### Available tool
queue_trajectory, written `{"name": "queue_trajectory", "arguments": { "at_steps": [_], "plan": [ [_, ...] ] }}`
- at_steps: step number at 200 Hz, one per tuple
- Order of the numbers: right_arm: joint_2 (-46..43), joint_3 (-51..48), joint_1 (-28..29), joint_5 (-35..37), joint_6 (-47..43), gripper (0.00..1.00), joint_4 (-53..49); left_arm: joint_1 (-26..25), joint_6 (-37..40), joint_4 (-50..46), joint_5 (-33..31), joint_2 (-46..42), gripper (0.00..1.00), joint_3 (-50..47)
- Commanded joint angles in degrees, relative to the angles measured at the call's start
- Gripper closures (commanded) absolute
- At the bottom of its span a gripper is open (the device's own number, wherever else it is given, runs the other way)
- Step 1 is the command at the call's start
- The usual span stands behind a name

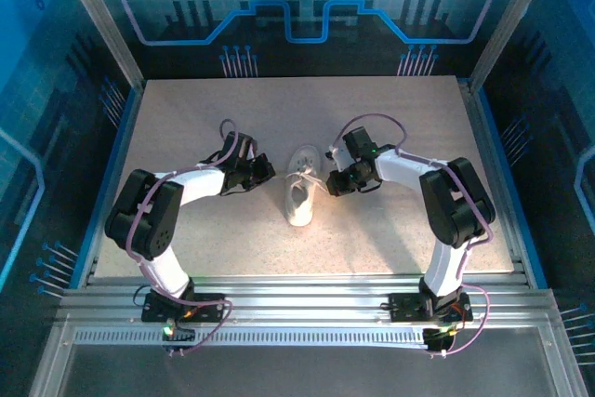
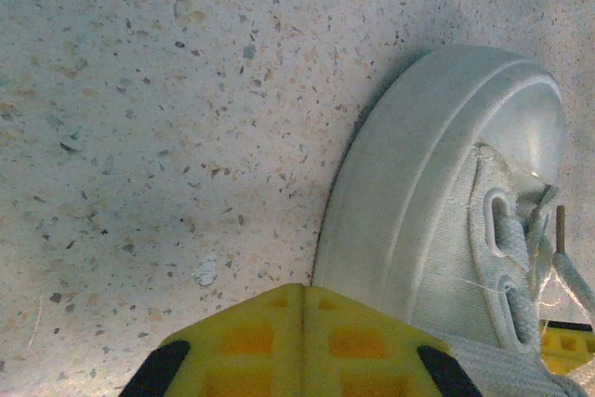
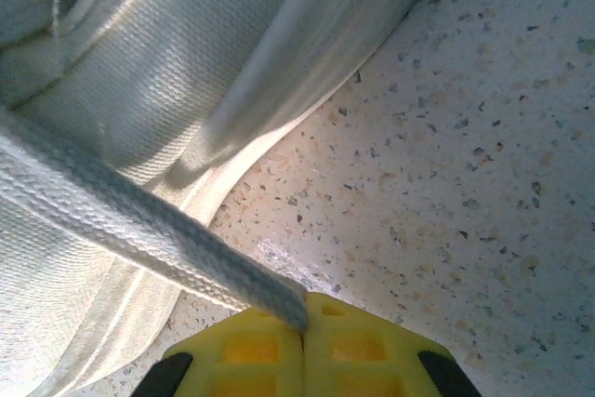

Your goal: Tie the shoes

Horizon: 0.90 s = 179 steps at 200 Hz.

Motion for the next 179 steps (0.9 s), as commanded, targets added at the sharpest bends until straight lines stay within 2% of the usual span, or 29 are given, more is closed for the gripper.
{"name": "queue_trajectory", "arguments": {
  "at_steps": [1,44,51,63,81,102,119,133,151,167,179],
  "plan": [
    [1.4,0.2,-1.4,0.8,0.6,1.00,-4.5,1.3,1.9,-1.4,-2.1,0.7,1.00,-1.6],
    [0.3,0.5,-1.7,0.8,1.1,1.00,-4.7,1.3,2.0,-0.8,-3.2,-0.6,1.00,-2.5],
    [-0.6,0.9,-1.8,0.9,1.0,0.93,-4.7,1.4,2.3,-1.2,-3.3,-1.3,1.00,-2.0],
    [-2.7,1.7,-2.0,2.0,0.6,0.72,-5.4,1.5,4.1,-4.6,-3.7,-2.2,0.66,0.4],
    [-6.1,3.0,-3.1,3.1,-0.5,0.51,-6.7,1.7,9.9,-12.3,-6.0,-3.8,0.49,5.8],
    [-11.2,4.1,-4.9,4.5,-2.2,0.39,-8.6,3.5,15.3,-17.5,-9.0,-7.9,0.42,10.0],
    [-15.5,4.3,-6.2,6.6,-3.9,0.35,-9.7,5.6,18.9,-20.3,-12.0,-11.9,0.40,12.1],
    [-20.0,3.1,-7.1,10.5,-6.1,0.28,-9.2,7.0,22.2,-21.5,-15.7,-15.3,0.38,12.9],
    [-25.6,0.0,-8.5,16.8,-8.0,0.25,-6.9,7.8,28.5,-20.8,-21.3,-20.1,0.34,11.8],
    [-30.3,-3.9,-10.0,22.8,-8.3,0.17,-2.9,8.0,34.8,-17.8,-25.7,-24.0,0.25,8.3],
    [-33.3,-7.6,-11.3,26.6,-8.1,0.09,1.2,8.2,39.2,-15.1,-28.0,-27.0,0.11,5.2]
  ]
}}
